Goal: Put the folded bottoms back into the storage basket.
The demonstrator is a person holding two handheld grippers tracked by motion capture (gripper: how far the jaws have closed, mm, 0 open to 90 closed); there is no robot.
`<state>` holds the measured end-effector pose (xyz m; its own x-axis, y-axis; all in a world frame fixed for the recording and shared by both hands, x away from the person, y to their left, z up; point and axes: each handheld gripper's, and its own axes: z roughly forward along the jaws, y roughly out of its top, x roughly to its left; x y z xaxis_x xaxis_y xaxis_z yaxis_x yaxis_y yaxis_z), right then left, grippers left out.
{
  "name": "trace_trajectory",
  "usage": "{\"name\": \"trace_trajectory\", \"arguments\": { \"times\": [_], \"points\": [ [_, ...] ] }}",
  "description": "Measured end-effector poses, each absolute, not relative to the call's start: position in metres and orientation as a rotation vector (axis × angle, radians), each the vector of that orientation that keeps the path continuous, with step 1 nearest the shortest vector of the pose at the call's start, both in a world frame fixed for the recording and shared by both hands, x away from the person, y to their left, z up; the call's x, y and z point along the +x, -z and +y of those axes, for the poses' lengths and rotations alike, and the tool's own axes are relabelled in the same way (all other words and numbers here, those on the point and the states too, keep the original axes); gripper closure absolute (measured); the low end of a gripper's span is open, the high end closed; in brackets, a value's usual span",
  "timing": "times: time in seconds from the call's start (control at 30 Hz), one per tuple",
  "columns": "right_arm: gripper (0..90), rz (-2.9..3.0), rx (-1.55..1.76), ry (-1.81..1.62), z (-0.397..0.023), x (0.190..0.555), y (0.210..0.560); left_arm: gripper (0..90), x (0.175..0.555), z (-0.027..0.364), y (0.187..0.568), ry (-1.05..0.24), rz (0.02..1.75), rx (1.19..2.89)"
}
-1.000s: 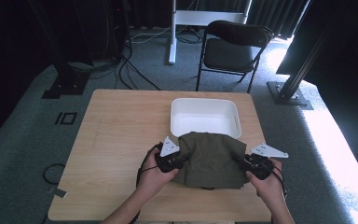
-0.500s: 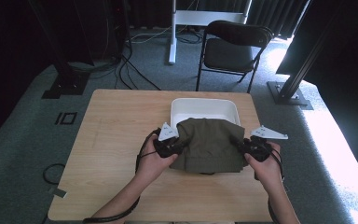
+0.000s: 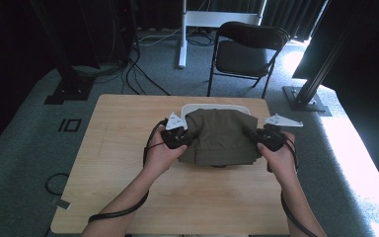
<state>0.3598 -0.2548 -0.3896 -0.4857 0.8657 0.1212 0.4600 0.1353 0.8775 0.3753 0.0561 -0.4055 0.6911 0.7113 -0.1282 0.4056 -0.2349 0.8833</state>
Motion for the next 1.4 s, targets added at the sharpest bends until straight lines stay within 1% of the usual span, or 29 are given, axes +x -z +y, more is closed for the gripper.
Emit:
{"name": "trace_trajectory", "arguments": {
  "times": [0.47, 0.67, 0.93, 1.2, 1.4],
  "points": [
    [79.1, 1.970, 1.331, -1.305, -0.252, 0.407, 0.377, 79.0, 0.416, 0.052, 0.391, -0.403, 0.927, 1.842],
    [79.1, 1.952, 1.348, -1.285, -0.251, 0.426, 0.377, 79.1, 0.436, 0.048, 0.396, -0.398, 0.971, 1.841],
    [79.0, 1.965, 1.382, -1.236, -0.248, 0.451, 0.393, 79.1, 0.460, 0.042, 0.413, -0.422, 1.009, 1.870],
    [79.0, 1.979, 1.438, -1.175, -0.249, 0.469, 0.413, 79.1, 0.476, 0.036, 0.427, -0.379, 1.073, 1.911],
    [79.0, 1.990, 1.484, -1.125, -0.248, 0.478, 0.431, 79.0, 0.483, 0.027, 0.443, -0.383, 1.104, 1.961]
  ]
}}
